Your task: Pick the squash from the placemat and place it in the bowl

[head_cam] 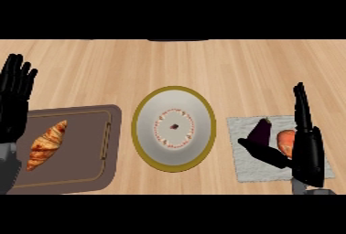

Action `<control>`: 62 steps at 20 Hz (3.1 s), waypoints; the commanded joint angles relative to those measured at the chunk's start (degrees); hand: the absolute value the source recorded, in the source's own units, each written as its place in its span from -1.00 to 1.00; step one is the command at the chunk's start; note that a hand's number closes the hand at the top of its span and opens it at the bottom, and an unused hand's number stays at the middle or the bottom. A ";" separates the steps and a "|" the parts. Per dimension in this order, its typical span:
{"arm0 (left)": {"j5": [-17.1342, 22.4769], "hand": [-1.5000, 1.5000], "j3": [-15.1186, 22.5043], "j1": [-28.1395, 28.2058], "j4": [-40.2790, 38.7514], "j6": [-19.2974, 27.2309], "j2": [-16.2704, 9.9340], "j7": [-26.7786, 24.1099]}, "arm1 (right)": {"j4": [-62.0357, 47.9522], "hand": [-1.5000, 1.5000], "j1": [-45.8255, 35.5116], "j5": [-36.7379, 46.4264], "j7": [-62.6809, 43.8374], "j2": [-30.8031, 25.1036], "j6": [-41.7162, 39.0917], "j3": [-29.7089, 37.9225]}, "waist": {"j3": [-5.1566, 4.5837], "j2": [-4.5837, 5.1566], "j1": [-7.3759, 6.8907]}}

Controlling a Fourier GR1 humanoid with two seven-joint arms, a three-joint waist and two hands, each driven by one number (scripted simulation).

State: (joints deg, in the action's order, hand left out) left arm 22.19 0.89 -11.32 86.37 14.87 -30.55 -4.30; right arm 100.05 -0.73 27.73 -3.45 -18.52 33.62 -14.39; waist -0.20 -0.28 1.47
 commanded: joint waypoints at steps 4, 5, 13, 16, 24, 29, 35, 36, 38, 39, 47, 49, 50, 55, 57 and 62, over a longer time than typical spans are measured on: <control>-0.67 0.00 -0.52 1.63 -0.72 -0.63 0.98 -2.22 | 17.26 -1.00 8.50 14.16 -25.17 -8.08 -10.11 0.15 | -0.16 -0.34 0.82; -0.50 0.00 -1.53 0.35 -1.35 -0.99 -0.83 -0.62 | 18.49 -1.00 6.19 13.62 -30.29 -9.27 -14.48 1.62 | -0.17 -0.21 0.43; -1.73 0.00 0.02 -1.87 -1.39 0.43 1.85 -0.36 | 30.12 -1.00 8.41 2.71 -49.56 -20.03 -40.80 2.76 | -0.03 0.28 -0.23; 0.20 0.00 -1.96 -0.65 0.52 -2.38 -0.83 1.64 | 30.85 -1.00 7.24 -0.71 -54.43 -21.41 -47.46 0.87 | 0.07 0.27 -1.73; -1.88 0.00 -2.11 1.35 -0.76 -4.28 3.37 -1.33 | 30.76 -1.00 4.98 -10.34 -59.13 -21.78 -54.50 10.23 | 0.17 0.25 -1.48; -2.95 0.00 -3.59 -0.81 -0.09 -4.74 3.27 1.62 | 20.33 -1.00 3.25 -5.34 -51.29 -18.24 -53.48 7.67 | 0.21 0.31 -1.74; -6.99 0.00 -3.18 -1.30 -1.57 -4.55 7.12 0.04 | 15.91 -1.00 4.53 -1.13 -46.14 -13.05 -53.13 8.60 | 0.21 0.28 -1.45; -6.11 0.00 -4.74 -3.13 -2.50 -4.50 6.16 1.74 | 13.25 -1.00 6.73 -0.50 -42.17 -13.61 -51.85 10.57 | 0.23 0.29 -1.31; -5.88 0.00 -5.32 -1.62 -0.96 -5.98 5.53 2.41 | 10.71 -1.00 9.70 1.40 -37.96 -13.05 -50.10 11.88 | 0.24 0.26 -1.33; -6.16 0.00 -5.73 -1.62 -0.75 -5.83 5.95 2.50 | 10.59 -1.00 7.97 5.58 -40.73 -10.06 -48.92 7.35 | 0.22 0.27 -1.49; -8.98 0.00 -7.04 -5.27 -3.57 -7.06 8.09 2.88 | 1.37 -1.00 7.47 7.90 -27.52 -8.34 -46.75 12.97 | 0.22 0.32 -1.25; -8.98 0.00 -8.41 -6.46 -7.12 -9.19 8.59 0.30 | 4.34 -1.00 5.74 8.15 -30.36 -7.17 -50.05 12.33 | 0.20 0.31 -1.24; -7.53 0.00 -10.60 -1.70 -5.11 -11.80 7.27 -1.27 | 2.30 -1.00 6.55 8.68 -27.28 -7.57 -48.98 13.91 | 0.20 0.28 -1.41; -9.85 0.00 -9.67 -2.26 0.29 -9.36 8.78 4.06 | -1.47 -1.00 4.16 12.67 -24.89 -4.80 -48.60 11.96 | 0.21 0.25 -1.54; -11.45 0.00 -8.85 -3.10 -0.50 -8.92 10.51 4.33 | -2.54 -1.00 4.97 12.25 -23.62 -5.41 -50.33 14.75 | 0.21 0.26 -1.39; -10.22 0.00 -11.08 -0.30 4.48 -10.02 9.94 6.26 | -4.84 -1.00 6.63 13.50 -20.63 -5.40 -49.79 16.34 | 0.22 0.20 -1.47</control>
State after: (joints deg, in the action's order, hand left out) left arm 11.91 -9.47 -13.63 85.51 4.45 -20.97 -1.26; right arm 96.44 3.87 39.79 -26.88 -23.77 -16.60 0.52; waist 0.00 -0.01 0.03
